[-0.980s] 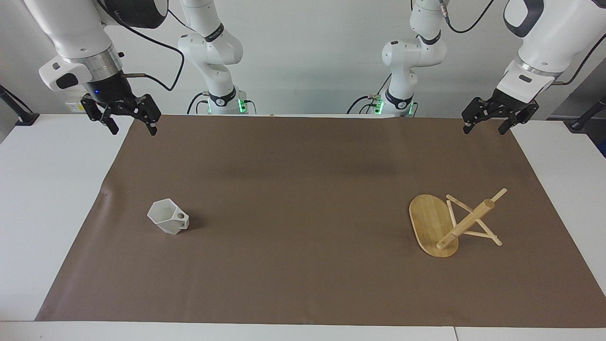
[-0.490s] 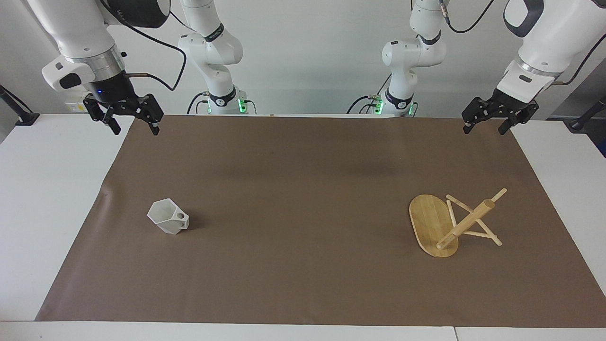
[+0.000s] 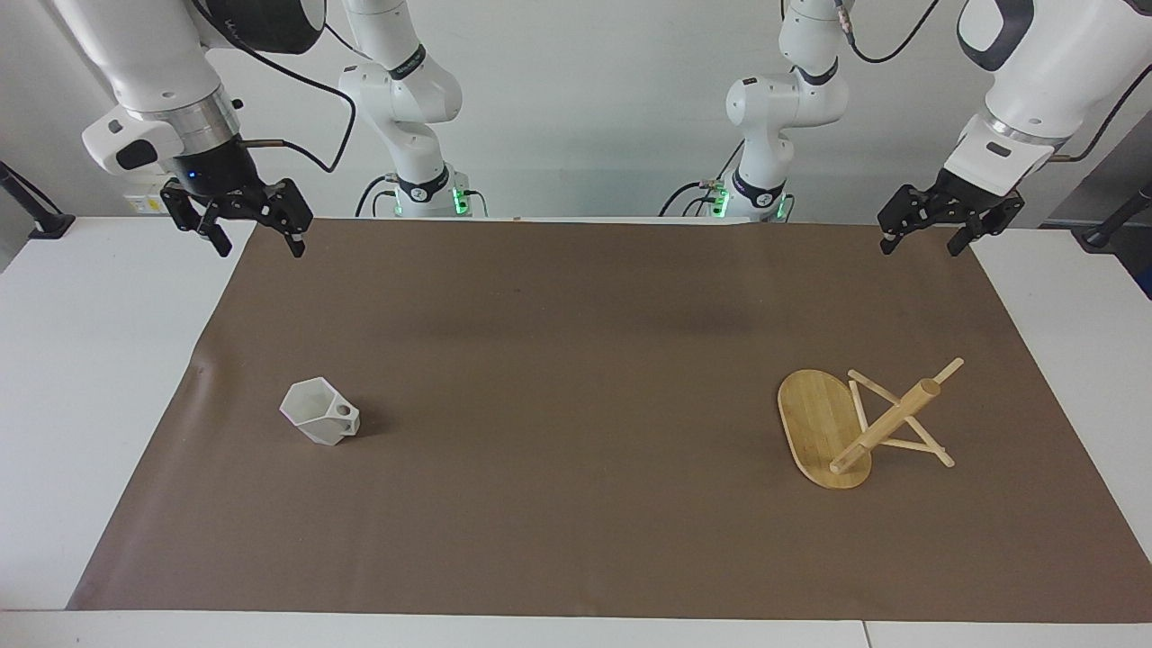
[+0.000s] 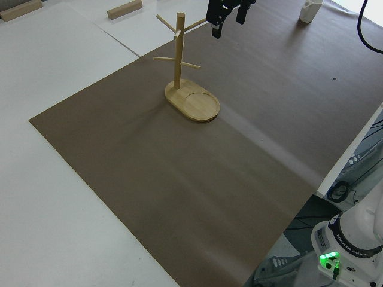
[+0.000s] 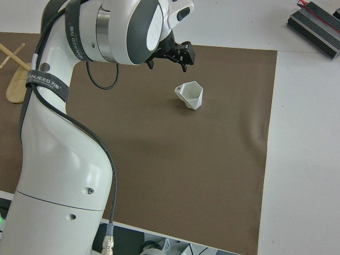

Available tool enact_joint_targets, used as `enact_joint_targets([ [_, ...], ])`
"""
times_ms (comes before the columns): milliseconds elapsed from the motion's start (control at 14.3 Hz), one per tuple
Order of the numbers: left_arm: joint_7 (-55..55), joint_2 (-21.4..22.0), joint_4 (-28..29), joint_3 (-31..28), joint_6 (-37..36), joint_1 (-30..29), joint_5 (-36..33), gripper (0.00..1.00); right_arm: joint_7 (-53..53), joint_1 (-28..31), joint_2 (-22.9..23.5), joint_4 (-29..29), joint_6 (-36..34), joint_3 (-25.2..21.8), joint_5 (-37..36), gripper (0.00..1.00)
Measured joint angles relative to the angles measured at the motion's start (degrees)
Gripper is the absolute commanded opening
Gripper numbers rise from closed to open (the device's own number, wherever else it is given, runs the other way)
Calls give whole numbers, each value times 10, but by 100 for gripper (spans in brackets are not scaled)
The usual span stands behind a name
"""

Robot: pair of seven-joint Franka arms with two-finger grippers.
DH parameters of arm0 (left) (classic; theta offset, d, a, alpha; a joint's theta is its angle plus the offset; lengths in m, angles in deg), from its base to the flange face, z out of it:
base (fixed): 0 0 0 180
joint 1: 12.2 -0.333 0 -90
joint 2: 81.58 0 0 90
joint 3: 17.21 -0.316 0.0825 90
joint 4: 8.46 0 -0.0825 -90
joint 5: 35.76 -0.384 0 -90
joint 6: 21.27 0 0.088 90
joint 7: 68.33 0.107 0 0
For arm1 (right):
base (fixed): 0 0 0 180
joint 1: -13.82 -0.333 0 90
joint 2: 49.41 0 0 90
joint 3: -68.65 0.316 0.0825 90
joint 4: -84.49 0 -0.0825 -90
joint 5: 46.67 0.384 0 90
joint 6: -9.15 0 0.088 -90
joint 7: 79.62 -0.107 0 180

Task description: Hang cup on rack

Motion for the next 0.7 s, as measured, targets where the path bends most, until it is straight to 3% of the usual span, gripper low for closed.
enact_joint_targets([
  [700,0,0,0,0,0,0,0,100,0,1,-1,-16,-1,-4,0,100],
])
